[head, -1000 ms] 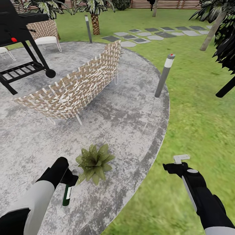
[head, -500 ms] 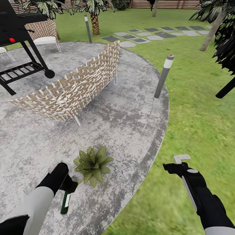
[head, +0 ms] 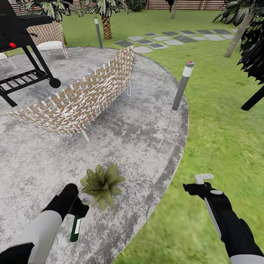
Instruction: Pick up the pesticide atomizer in the garden and spray insectifuge to fully cover both potted plants in the garden.
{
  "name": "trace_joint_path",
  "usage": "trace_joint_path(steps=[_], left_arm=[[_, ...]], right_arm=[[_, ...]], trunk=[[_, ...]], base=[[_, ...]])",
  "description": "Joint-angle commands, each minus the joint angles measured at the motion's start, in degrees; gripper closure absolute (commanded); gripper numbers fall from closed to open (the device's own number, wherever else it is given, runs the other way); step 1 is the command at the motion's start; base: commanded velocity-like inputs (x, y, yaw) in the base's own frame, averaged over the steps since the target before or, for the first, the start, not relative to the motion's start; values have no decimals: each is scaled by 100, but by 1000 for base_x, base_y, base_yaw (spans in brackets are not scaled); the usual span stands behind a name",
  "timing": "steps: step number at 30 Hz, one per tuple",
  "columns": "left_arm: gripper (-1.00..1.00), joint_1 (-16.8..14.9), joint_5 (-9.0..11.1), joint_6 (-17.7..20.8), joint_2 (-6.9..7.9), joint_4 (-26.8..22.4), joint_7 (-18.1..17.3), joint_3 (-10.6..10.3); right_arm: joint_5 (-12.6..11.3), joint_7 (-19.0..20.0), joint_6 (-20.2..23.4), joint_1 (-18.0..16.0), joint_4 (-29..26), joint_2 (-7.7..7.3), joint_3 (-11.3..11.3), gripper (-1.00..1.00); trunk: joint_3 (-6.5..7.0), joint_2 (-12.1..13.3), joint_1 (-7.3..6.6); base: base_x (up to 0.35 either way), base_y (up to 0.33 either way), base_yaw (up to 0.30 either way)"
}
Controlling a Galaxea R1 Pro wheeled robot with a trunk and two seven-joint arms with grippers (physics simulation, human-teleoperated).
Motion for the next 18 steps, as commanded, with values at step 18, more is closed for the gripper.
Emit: trace_joint_path(steps=[18], left_arm=[[100, -418, -69, 19, -14, -14, -65, 57]], right_arm=[[61, 54, 26, -3, -9, 0, -6, -100]], trunk=[[-5, -2, 0]], base=[[0, 0, 14]])
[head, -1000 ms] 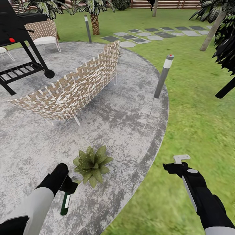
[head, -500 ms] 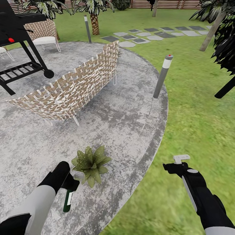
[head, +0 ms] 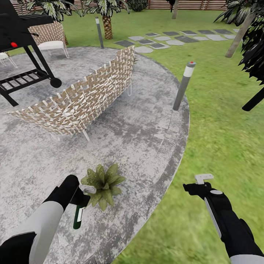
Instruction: Pick up the pesticide atomizer in the garden and spray insectifuge to fully cover both potted plants in the garden.
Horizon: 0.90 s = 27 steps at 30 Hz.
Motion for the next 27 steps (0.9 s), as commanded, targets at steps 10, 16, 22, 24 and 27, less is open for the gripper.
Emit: trace_joint_path(steps=[10, 16, 22, 24, 27], left_arm=[[100, 3, -63, 13, -5, 1, -55, 29], [100, 3, -63, 13, -5, -4, -55, 21], [100, 3, -63, 13, -5, -5, -55, 20], [100, 3, -63, 13, -5, -5, -55, 20], [100, 3, -63, 13, -5, -5, -55, 25]], right_arm=[[60, 57, 28, -2, -7, 0, -22, -100], [60, 54, 26, -2, -9, 0, -15, -100], [60, 54, 26, -2, -10, 0, -9, -100], [60, 51, 25, -2, -10, 0, -12, -100], [60, 54, 26, -2, -9, 0, -9, -100]], trunk=[[-42, -2, 0], [-62, -2, 0], [-62, -2, 0], [-62, -2, 0], [-62, -2, 0]], base=[[0, 0, 47], [5, -23, -16], [99, -106, 0], [84, -56, 0], [16, -11, 0]])
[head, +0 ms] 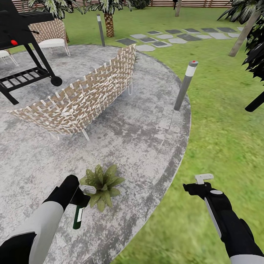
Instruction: Pick up the pesticide atomizer in the garden and spray insectifuge to fully cover both potted plants in the garden.
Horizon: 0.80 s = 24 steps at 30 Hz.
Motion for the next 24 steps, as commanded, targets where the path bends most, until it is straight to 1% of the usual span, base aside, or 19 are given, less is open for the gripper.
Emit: trace_joint_path(steps=[1, 15, 19, 24], left_arm=[[100, 1, -62, 13, -4, -6, -56, 27], [100, 210, -71, 5, 17, 5, -48, -19], [100, 347, -71, 5, 15, 11, -48, -18], [100, 366, -71, 5, 14, 11, -48, -14]], right_arm=[[61, 54, 26, -3, -8, 0, -5, -100], [61, 52, 27, -3, -7, 0, -4, -100], [61, 52, 26, -3, -8, 0, -4, -100], [61, 54, 28, -3, -8, 0, -4, -100]], trunk=[[-4, -2, 0], [-4, -2, 0], [-4, -2, 0], [-4, -2, 0]], base=[[5, -3, 0], [0, 0, 0], [0, 0, 0], [0, 0, 0]])
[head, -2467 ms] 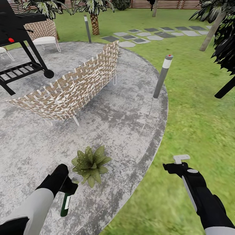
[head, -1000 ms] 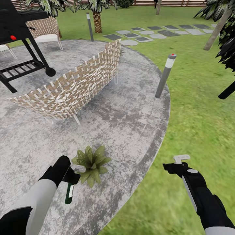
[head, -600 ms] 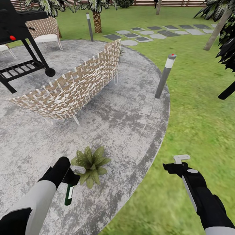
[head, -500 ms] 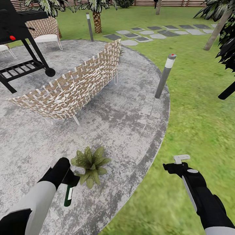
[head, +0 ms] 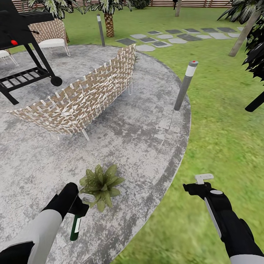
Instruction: Pick up the pesticide atomizer in the garden and spray insectifuge to fully cover both potted plants in the garden.
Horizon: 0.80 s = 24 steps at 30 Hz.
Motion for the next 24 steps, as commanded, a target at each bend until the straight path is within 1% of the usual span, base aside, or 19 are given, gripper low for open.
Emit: trace_joint_path(steps=[1, 5, 12, 15, 21, 24], left_arm=[[100, -2, -62, 13, -4, -7, -56, 25], [100, -1, -62, 13, -14, -8, -58, 34], [100, -5, -62, 13, -14, -15, -57, 35], [100, -5, -62, 13, -13, -15, -56, 34], [100, -2, -62, 13, -6, -15, -56, 29], [100, -1, -62, 13, -4, -15, -56, 31]], right_arm=[[61, 52, 27, -3, -8, 0, -6, -100], [61, 52, 25, -3, -8, 0, -13, -100], [61, 50, 24, -3, -8, 0, -15, -100], [61, 50, 29, -3, -8, 0, -15, -100], [61, 54, 24, -3, -8, 0, -11, -100], [61, 53, 24, -3, -8, 0, -8, -100]], trunk=[[-4, -2, 0], [-4, -2, 0], [-4, -2, 0], [-4, -2, 0], [-4, -2, 0], [-4, -2, 0]], base=[[0, 0, 0], [57, -24, 0], [214, -164, 0], [36, -127, 0], [1, -290, 0], [-49, -202, 0]])
